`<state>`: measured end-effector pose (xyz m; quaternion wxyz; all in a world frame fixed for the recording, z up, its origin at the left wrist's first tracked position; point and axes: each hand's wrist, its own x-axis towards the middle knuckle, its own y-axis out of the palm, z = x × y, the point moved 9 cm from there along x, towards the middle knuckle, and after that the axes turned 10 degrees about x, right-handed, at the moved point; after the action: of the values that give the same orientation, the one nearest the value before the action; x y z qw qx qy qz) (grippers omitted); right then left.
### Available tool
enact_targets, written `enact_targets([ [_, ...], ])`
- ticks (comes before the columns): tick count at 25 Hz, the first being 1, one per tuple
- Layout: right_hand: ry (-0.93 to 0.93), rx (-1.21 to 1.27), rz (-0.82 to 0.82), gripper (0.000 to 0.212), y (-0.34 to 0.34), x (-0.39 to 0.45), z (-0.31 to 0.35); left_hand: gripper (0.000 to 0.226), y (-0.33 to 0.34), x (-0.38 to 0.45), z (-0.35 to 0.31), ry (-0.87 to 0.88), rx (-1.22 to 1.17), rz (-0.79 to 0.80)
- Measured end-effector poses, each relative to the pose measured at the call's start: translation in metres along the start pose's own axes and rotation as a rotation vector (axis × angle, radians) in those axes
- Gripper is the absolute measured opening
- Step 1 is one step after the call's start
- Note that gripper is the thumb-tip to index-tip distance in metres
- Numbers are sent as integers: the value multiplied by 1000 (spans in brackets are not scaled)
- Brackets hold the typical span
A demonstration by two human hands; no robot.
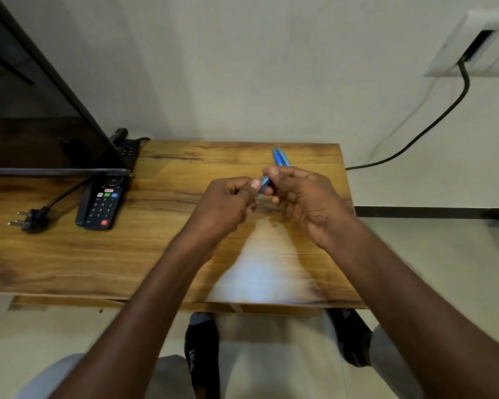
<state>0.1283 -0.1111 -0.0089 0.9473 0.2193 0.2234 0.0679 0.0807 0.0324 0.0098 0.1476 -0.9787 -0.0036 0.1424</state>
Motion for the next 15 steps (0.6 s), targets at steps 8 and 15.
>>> enact_targets([
  [8,110,300,-34,12,-2,1,-5,34,-3,3,-5,3,-16,40],
  [15,-127,-167,-16,19,-3,1,15,35,-3,5,6,-32,42,65],
])
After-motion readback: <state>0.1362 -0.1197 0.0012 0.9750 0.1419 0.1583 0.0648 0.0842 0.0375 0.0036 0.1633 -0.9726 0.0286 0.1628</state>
